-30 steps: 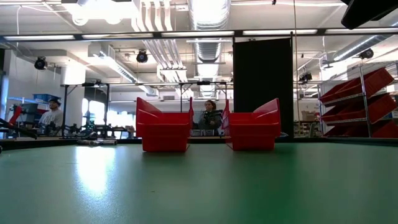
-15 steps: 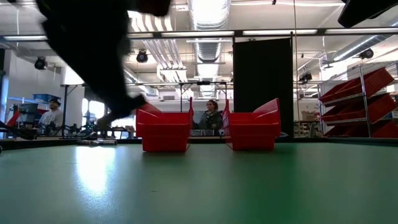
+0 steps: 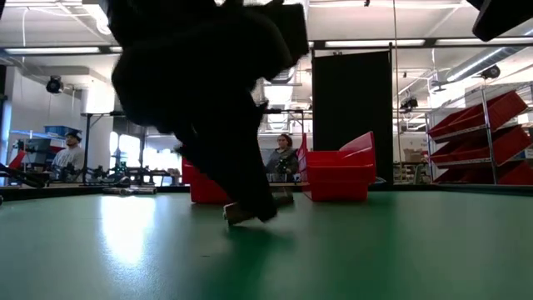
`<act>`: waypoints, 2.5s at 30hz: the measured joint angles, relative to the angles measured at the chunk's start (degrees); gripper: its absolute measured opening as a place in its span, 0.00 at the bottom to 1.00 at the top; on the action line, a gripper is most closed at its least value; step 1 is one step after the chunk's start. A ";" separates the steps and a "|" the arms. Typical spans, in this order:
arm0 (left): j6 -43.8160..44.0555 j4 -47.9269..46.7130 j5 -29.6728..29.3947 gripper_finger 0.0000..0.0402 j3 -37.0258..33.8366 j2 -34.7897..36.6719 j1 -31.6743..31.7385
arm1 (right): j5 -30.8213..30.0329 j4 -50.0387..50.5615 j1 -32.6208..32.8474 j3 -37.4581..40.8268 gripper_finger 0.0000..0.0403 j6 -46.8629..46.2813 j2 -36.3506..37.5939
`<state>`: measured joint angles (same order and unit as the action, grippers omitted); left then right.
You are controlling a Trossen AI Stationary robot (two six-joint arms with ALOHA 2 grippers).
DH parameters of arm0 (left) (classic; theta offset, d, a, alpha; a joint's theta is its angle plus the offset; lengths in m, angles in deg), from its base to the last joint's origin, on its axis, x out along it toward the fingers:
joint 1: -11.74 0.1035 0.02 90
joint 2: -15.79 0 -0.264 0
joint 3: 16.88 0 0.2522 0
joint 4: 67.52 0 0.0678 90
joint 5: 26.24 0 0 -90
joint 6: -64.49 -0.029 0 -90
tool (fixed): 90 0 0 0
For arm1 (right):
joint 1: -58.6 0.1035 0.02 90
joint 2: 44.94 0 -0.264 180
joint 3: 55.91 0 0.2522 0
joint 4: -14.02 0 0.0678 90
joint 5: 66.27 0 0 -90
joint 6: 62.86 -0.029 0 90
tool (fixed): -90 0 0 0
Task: Sort batteries
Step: Put the black battery into the left red bin
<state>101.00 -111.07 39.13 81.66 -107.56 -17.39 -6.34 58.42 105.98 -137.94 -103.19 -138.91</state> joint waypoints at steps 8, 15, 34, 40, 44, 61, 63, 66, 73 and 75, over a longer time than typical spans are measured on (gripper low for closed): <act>-1.86 2.66 -2.44 0.15 -0.13 -2.39 -0.27 | -0.11 -0.85 -0.13 0.09 0.50 -0.18 0.00; -4.17 18.27 -4.52 0.15 -6.58 -2.35 -0.66 | -0.13 -1.62 -0.13 0.12 0.50 -0.14 0.00; -7.62 62.06 -3.94 0.17 -27.72 -2.85 -1.01 | -0.13 -2.69 -0.15 0.50 0.50 0.45 0.00; -7.85 63.44 -5.77 0.30 -27.06 -4.75 -1.21 | -0.13 -2.71 -0.15 0.63 0.50 0.43 0.00; -8.24 63.85 -6.04 0.35 -27.00 -5.03 -1.25 | -0.13 -2.90 -0.15 0.67 0.50 0.40 0.00; -8.43 56.69 -7.27 0.08 -26.03 -2.58 -1.03 | -1.96 -3.09 -1.18 0.17 0.50 4.00 0.00; -9.94 54.26 -7.21 0.08 -26.15 0.05 -0.86 | -2.05 -3.12 -1.72 -0.18 0.50 5.49 0.00; -13.55 44.16 -7.51 0.08 -26.85 6.70 -0.45 | -2.06 -3.11 -2.60 -0.48 0.50 7.46 0.00; -15.05 16.67 -9.99 0.08 -24.92 26.28 2.45 | -2.98 -3.41 -3.54 1.36 0.50 7.97 0.02; -16.59 12.13 -10.00 0.08 -24.90 29.96 4.39 | -4.16 -4.68 -3.56 2.77 0.50 8.05 0.01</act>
<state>84.41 -98.94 29.12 56.76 -77.60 -13.00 -10.50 53.74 102.42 -135.17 -95.14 -138.90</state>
